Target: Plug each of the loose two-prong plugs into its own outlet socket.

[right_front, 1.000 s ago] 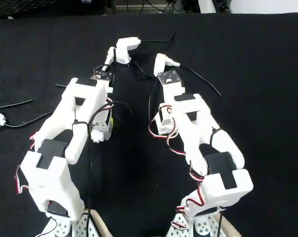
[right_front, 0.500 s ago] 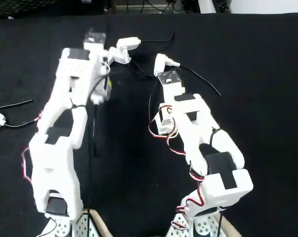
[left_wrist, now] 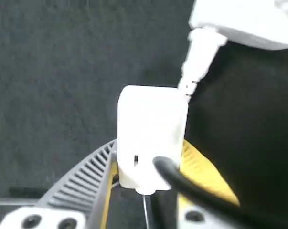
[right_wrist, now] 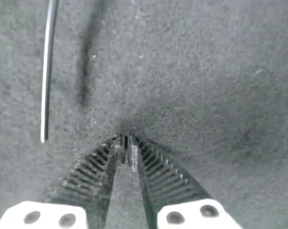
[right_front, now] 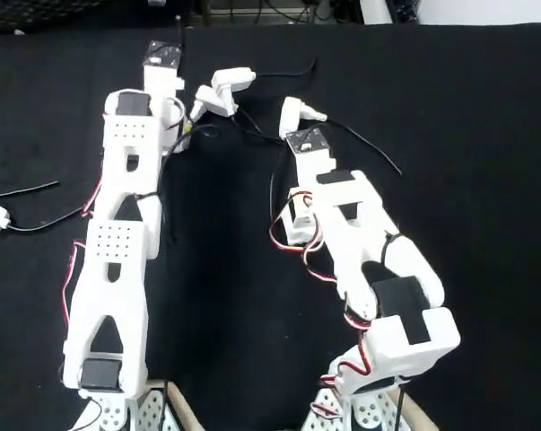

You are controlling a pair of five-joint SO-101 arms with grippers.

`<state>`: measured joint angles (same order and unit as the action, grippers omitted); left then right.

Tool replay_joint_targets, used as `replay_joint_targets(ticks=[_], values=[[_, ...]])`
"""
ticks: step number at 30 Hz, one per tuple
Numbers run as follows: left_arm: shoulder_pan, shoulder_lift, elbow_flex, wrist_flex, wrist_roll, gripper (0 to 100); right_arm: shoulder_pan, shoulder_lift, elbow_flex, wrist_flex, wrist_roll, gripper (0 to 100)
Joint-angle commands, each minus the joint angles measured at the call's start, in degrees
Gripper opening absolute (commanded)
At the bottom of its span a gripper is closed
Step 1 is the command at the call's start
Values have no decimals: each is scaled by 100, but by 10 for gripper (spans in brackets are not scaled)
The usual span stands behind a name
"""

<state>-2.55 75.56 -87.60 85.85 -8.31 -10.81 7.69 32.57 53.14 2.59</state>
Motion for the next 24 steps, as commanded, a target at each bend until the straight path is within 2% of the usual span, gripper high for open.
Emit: replay_joint_targets(ticks=[1, 4, 6, 16, 24], values=[[-189, 176, -716, -105, -325, 176, 26, 40, -251, 9, -18, 13], [-242, 185, -734, 88, -79, 289, 26, 40, -251, 9, -26, 13], [-251, 185, -734, 202, 132, 321, 26, 40, -251, 9, -26, 13], [-365, 132, -760, 167, 422, 327, 26, 40, -259, 0, 9, 13], [-866, -809, -760, 18, 703, 327, 26, 40, -259, 0, 9, 13]])
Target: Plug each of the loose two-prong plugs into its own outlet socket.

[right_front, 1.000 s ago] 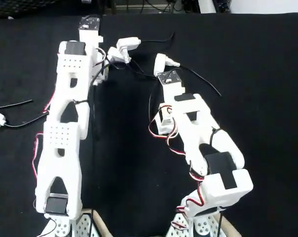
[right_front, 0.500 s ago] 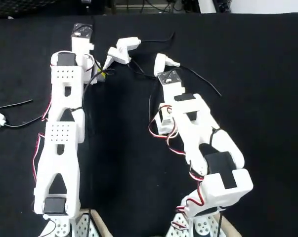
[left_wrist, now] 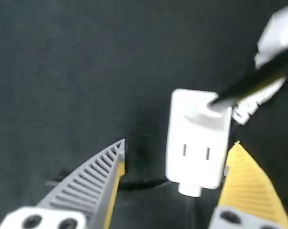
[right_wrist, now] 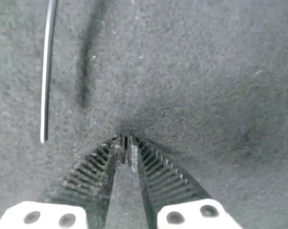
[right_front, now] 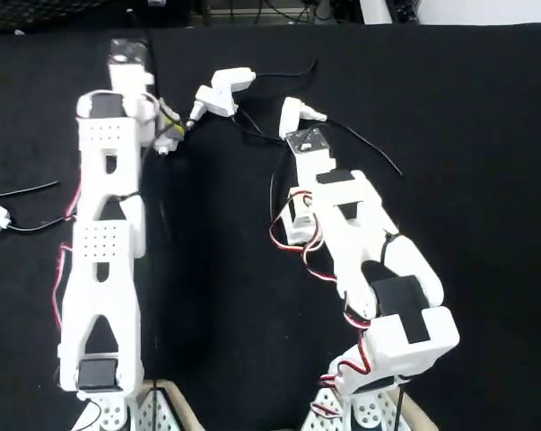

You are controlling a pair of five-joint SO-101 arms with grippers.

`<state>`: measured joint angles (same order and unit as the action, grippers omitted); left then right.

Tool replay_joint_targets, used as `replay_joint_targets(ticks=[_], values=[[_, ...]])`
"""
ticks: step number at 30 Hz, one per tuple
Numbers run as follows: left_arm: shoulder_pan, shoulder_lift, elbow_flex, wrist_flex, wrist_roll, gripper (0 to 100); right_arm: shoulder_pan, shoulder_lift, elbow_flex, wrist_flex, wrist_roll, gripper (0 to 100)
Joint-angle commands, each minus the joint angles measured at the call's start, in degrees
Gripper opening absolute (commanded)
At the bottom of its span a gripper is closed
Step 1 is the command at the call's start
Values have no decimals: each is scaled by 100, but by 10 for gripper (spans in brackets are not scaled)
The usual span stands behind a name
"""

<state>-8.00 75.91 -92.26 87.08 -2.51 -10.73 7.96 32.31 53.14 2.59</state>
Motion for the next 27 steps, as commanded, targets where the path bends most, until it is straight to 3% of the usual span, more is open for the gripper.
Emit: replay_joint_targets(ticks=[1, 7, 14, 27], values=[[-426, -985, -286, -88, 123, 327, 18, 13, -233, 0, 9, 13], [-1165, -1679, -286, 387, 246, 326, 18, 13, -233, 0, 9, 13], [-2352, -1952, -286, 721, 1477, 326, 18, 22, -233, 0, 9, 13], [-3881, -1626, -242, 1371, 1547, 321, 18, 31, -233, 0, 9, 14]])
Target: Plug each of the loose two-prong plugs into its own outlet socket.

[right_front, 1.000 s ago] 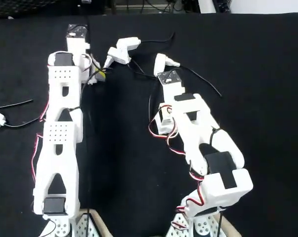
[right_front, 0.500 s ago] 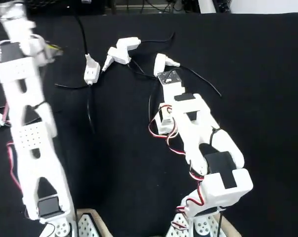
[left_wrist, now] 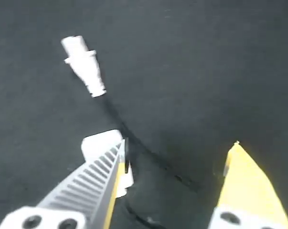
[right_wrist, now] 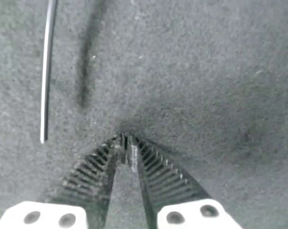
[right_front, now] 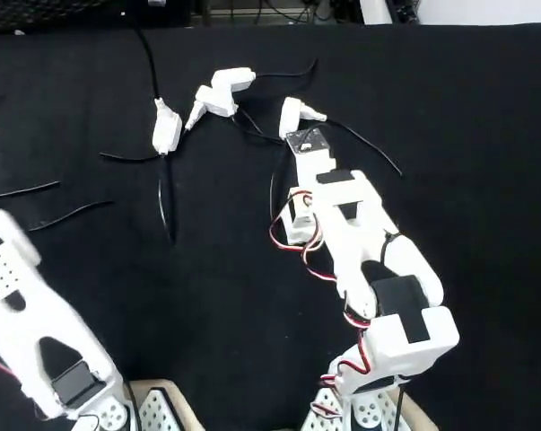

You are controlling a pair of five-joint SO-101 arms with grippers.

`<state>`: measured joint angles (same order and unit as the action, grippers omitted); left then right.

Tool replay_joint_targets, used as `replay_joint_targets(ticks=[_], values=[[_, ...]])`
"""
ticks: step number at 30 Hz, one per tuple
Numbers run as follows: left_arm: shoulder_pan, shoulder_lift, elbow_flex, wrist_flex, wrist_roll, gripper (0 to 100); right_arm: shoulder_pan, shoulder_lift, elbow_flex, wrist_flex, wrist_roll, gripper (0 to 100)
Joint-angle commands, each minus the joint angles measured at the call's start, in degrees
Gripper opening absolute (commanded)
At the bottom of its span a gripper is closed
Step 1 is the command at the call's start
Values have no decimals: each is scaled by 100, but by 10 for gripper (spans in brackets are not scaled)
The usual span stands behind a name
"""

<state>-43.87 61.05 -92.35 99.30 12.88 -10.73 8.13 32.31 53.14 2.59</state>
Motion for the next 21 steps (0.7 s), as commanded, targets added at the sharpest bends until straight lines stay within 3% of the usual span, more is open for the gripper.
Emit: replay_joint_targets(ticks=[1, 11, 17, 21], values=[[-365, -62, -224, 149, 18, 321, 18, 13, -233, 0, 9, 14], [-840, 932, -110, 167, 9, 317, -141, 13, -233, 0, 18, 14], [-910, 1046, 57, 176, 9, 91, -141, 13, -233, 0, 18, 14], [-910, 765, 848, 176, 18, 130, -141, 13, -233, 0, 18, 14]])
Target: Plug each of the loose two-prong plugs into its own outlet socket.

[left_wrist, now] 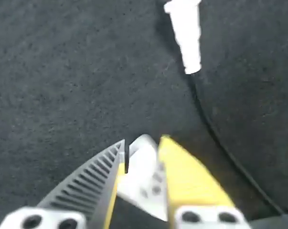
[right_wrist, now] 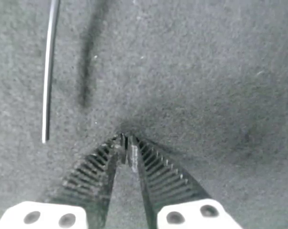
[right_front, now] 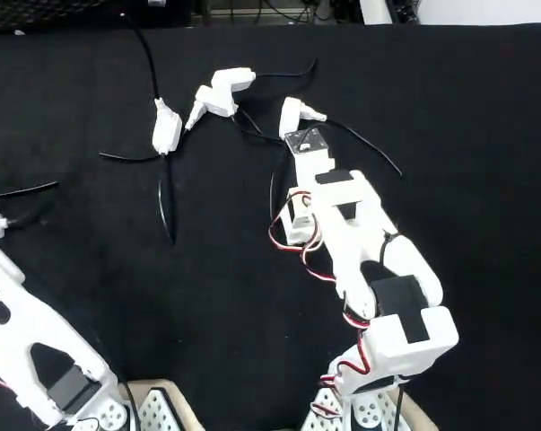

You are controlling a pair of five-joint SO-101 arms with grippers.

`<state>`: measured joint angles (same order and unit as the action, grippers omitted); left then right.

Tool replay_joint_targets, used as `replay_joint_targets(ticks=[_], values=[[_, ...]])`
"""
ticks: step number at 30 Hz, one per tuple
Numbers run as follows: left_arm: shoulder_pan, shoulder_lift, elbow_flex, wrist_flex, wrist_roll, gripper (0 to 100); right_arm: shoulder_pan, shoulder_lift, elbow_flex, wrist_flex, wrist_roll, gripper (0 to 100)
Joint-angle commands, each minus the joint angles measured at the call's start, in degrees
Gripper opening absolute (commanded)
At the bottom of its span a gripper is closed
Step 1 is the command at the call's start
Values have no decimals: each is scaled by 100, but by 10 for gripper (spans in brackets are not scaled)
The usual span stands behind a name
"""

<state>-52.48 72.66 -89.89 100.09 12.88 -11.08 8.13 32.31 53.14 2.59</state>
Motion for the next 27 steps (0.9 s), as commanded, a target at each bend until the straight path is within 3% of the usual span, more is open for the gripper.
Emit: replay_joint_targets(ticks=[1, 7, 12, 17, 27], values=[[-40, -519, 919, 97, 18, 157, -105, 13, -233, 0, 18, 14], [-13, -1969, 3266, 97, 396, 334, -105, 13, -233, -26, 18, 14], [189, -3244, 5121, -9, 809, 346, -114, 13, -233, -35, 18, 14], [277, -3560, 6527, -1073, 1705, 346, -114, 13, -224, -26, 18, 14], [321, -3578, 6958, -1433, 2532, 346, -114, 13, -224, -26, 18, 14]])
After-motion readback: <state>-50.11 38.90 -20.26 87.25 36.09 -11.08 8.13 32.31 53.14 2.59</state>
